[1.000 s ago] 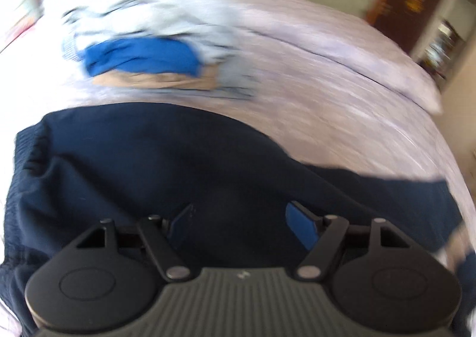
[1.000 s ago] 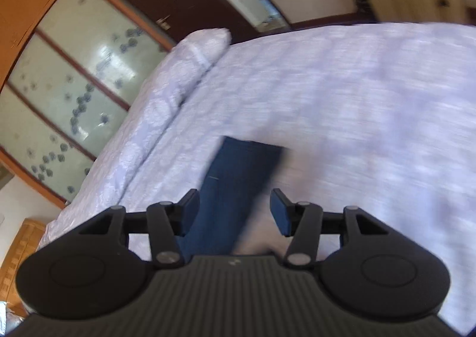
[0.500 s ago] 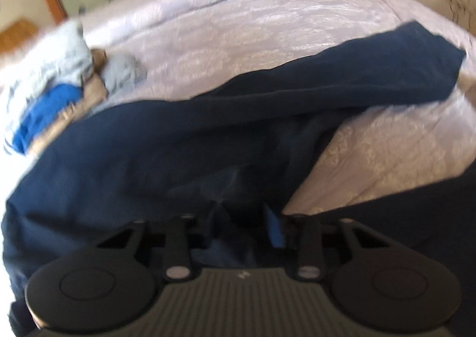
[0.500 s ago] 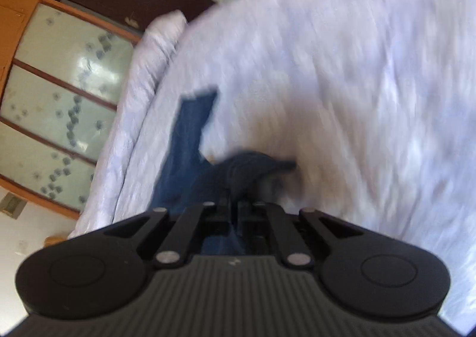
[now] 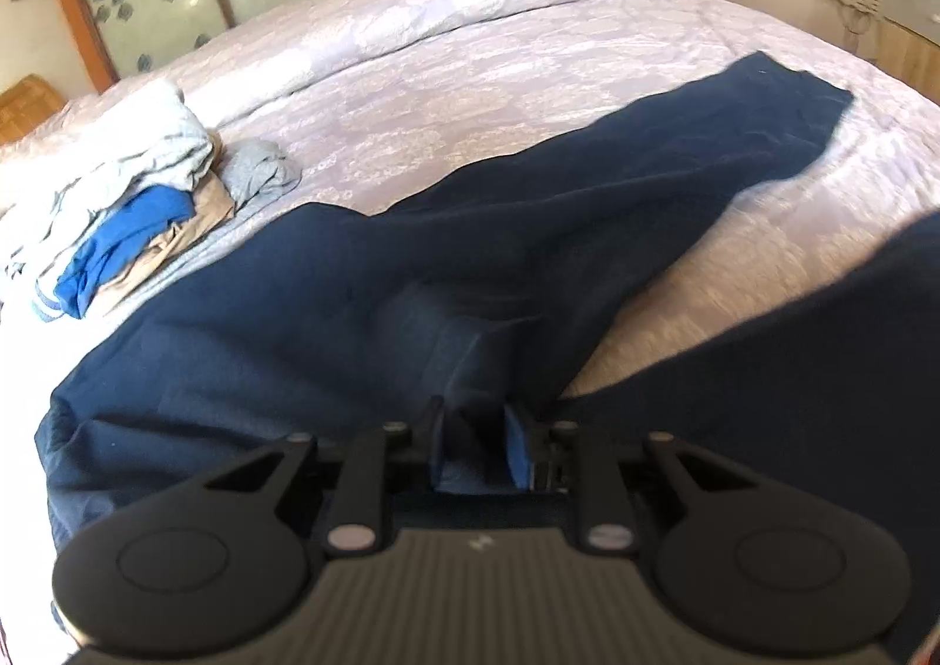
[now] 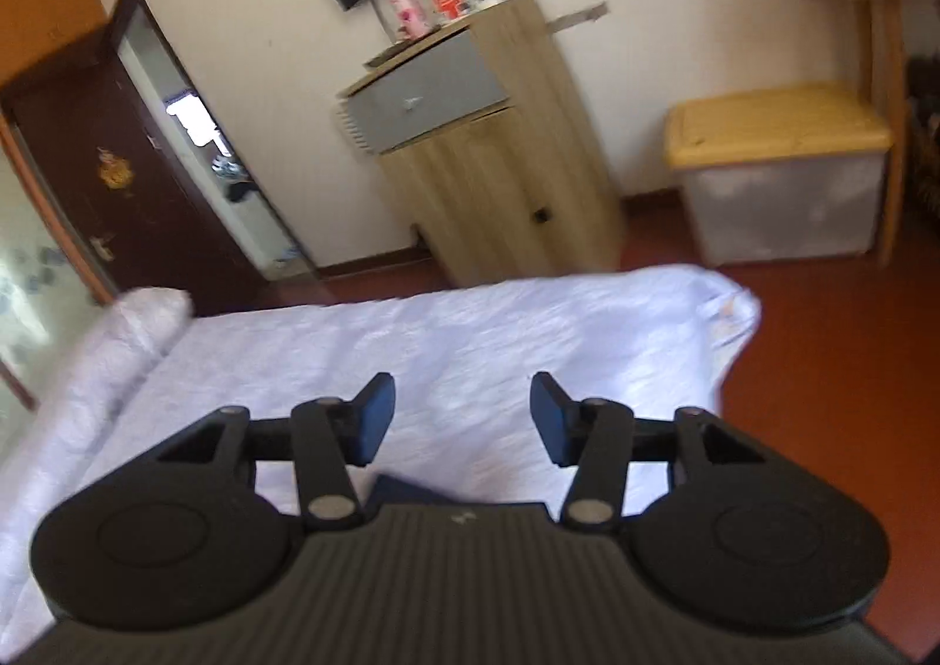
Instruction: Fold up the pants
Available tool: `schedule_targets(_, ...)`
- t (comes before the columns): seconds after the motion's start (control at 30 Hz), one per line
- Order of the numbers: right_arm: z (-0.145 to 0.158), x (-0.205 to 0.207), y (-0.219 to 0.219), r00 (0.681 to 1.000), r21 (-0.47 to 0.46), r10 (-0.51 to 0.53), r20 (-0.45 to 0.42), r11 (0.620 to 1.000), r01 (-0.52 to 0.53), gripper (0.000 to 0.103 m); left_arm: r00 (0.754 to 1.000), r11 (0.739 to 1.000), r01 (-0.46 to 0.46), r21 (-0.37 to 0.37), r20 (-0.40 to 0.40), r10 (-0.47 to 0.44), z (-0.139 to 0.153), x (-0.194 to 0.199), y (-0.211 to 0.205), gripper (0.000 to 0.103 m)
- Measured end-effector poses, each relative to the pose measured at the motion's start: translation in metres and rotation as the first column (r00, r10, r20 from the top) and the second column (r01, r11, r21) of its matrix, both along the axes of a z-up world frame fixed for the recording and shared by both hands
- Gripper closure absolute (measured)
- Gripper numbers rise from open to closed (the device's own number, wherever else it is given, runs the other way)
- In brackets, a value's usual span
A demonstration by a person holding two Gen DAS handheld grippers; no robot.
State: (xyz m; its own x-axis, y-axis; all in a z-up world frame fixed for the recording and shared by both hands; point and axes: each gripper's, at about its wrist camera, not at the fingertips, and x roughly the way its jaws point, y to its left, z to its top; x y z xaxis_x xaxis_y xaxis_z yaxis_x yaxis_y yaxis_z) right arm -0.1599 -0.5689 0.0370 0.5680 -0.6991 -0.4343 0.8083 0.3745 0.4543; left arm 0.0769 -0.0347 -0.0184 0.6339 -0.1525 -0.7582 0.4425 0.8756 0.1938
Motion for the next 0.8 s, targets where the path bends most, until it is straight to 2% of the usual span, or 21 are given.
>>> schedule_targets(0.07,0.002,0.031,0.015,0.99,-0.008,0.138,0.003,0.99,-0.138,0.049,1.0,1.0,0.023,-0.004,-0.004,-0.023,0.001,-0.01,0.007,0.084)
schedule_targets(0.1,0.001,0.049,0.022,0.973,0.018,0.23,0.021,0.973,-0.23,0.049,0.999,0.999,0.031,-0.012,-0.015,-0.032,0.001,-0.014,0.011,0.084)
schedule_targets(0.17,-0.01,0.086,0.035,0.914,0.113,0.397,0.086,0.907,-0.405,0.049,0.999,0.999,0.028,-0.018,-0.037,-0.029,0.0,-0.018,0.018,0.085)
schedule_targets(0.23,-0.024,0.127,0.049,0.856,0.201,0.502,0.123,0.832,-0.517,0.049,0.998,1.0,0.009,-0.019,-0.054,-0.01,-0.001,-0.019,0.021,0.077)
schedule_targets(0.27,-0.03,0.148,0.059,0.828,0.235,0.544,0.133,0.795,-0.56,0.049,0.999,1.0,0.001,-0.017,-0.05,-0.002,0.0,-0.021,0.023,0.068)
schedule_targets(0.37,-0.041,0.194,0.094,0.774,0.303,0.625,0.097,0.723,-0.621,0.049,0.999,1.0,-0.024,-0.013,-0.023,0.024,0.013,-0.036,0.042,0.065)
schedule_targets(0.43,-0.038,0.202,0.115,0.71,0.297,0.694,0.121,0.657,-0.693,0.049,0.997,0.997,-0.081,-0.016,-0.012,0.081,0.022,-0.046,0.068,0.064)
schedule_targets(0.5,-0.031,0.196,0.134,0.655,0.265,0.747,0.114,0.613,-0.745,0.049,0.982,0.981,-0.188,-0.046,-0.026,0.187,0.028,-0.056,0.106,0.058)
schedule_targets(0.57,-0.025,0.18,0.142,0.622,0.234,0.779,0.082,0.592,-0.772,0.049,0.941,0.939,-0.336,-0.076,-0.063,0.332,0.028,-0.064,0.151,0.053)
schedule_targets(0.6,-0.026,0.169,0.141,0.612,0.227,0.787,0.074,0.584,-0.779,0.049,0.907,0.904,-0.418,-0.089,-0.089,0.411,0.026,-0.068,0.174,0.053)
schedule_targets(0.63,-0.025,0.157,0.142,0.604,0.226,0.794,0.071,0.577,-0.785,0.049,0.862,0.858,-0.504,-0.103,-0.127,0.491,0.022,-0.071,0.197,0.05)
schedule_targets(0.67,-0.03,0.137,0.138,0.601,0.229,0.796,0.074,0.573,-0.787,0.049,0.814,0.805,-0.577,-0.136,-0.175,0.554,0.018,-0.076,0.219,0.041)
schedule_targets(0.7,-0.035,0.12,0.131,0.605,0.235,0.792,0.077,0.575,-0.783,0.049,0.771,0.749,-0.634,-0.192,-0.229,0.594,0.015,-0.082,0.24,0.039)
schedule_targets(0.73,-0.036,0.106,0.128,0.616,0.243,0.784,0.076,0.585,-0.774,0.049,0.735,0.692,-0.677,-0.251,-0.276,0.619,0.011,-0.088,0.256,0.037)
schedule_targets(0.77,-0.039,0.092,0.121,0.632,0.252,0.771,0.074,0.599,-0.76,0.048,0.705,0.64,-0.709,-0.295,-0.317,0.635,0.007,-0.094,0.267,0.03)
schedule_targets(0.8,-0.042,0.082,0.115,0.65,0.264,0.757,0.073,0.614,-0.744,0.048,0.68,0.596,-0.733,-0.328,-0.352,0.643,0.003,-0.098,0.275,0.027)
